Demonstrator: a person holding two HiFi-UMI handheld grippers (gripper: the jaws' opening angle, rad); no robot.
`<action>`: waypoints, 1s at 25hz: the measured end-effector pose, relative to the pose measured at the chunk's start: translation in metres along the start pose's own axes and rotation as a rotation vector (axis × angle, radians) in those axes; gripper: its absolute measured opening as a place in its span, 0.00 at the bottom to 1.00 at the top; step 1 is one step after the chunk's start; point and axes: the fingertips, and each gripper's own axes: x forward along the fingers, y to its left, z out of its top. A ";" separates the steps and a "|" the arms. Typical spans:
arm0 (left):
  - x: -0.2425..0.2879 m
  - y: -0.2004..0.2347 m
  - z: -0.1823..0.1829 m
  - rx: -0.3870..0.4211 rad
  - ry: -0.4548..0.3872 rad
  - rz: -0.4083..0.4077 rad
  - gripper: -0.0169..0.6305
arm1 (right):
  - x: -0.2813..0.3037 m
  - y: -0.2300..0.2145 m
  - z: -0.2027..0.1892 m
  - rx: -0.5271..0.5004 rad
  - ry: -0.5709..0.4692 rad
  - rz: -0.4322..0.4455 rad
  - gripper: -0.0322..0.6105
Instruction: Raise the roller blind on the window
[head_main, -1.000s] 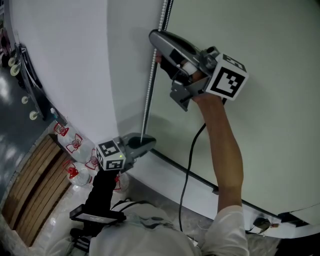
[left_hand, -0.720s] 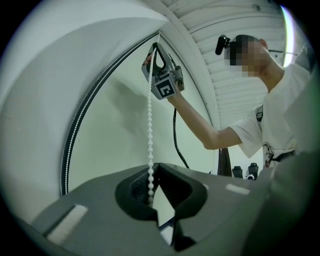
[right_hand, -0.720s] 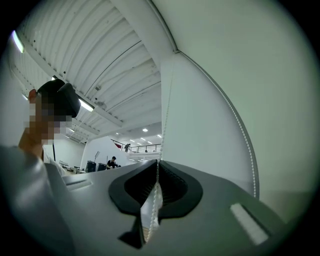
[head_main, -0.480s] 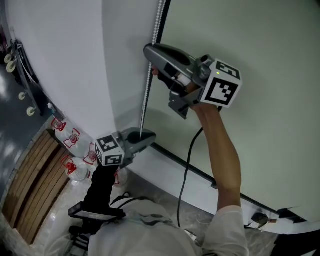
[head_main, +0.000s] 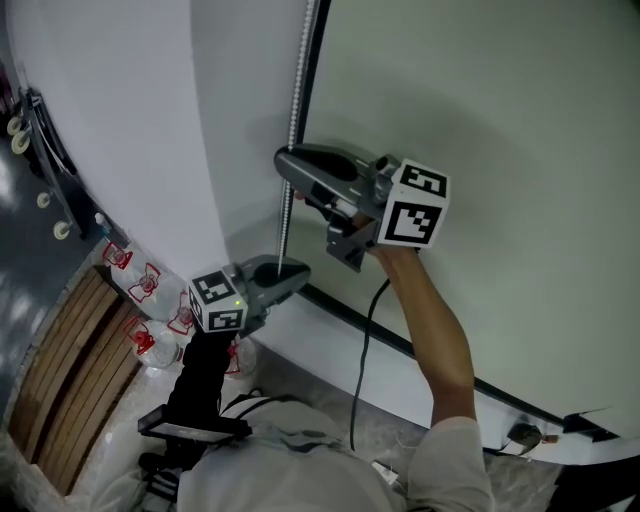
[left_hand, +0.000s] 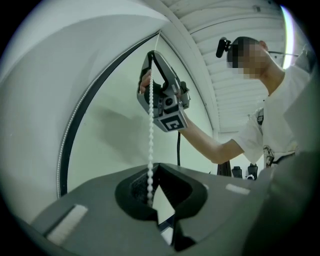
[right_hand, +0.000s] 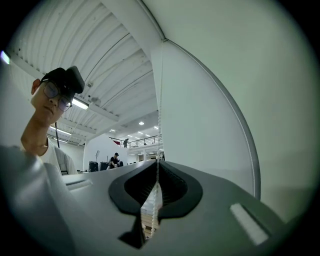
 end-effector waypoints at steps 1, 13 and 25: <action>-0.001 0.000 0.000 0.002 0.000 0.000 0.02 | -0.001 0.000 -0.009 0.011 0.005 0.000 0.07; 0.002 0.004 0.006 0.004 0.000 0.009 0.02 | -0.010 -0.008 -0.094 0.106 0.124 -0.022 0.07; 0.000 0.003 0.003 0.000 -0.003 0.006 0.02 | -0.019 -0.005 -0.113 0.158 0.099 -0.002 0.08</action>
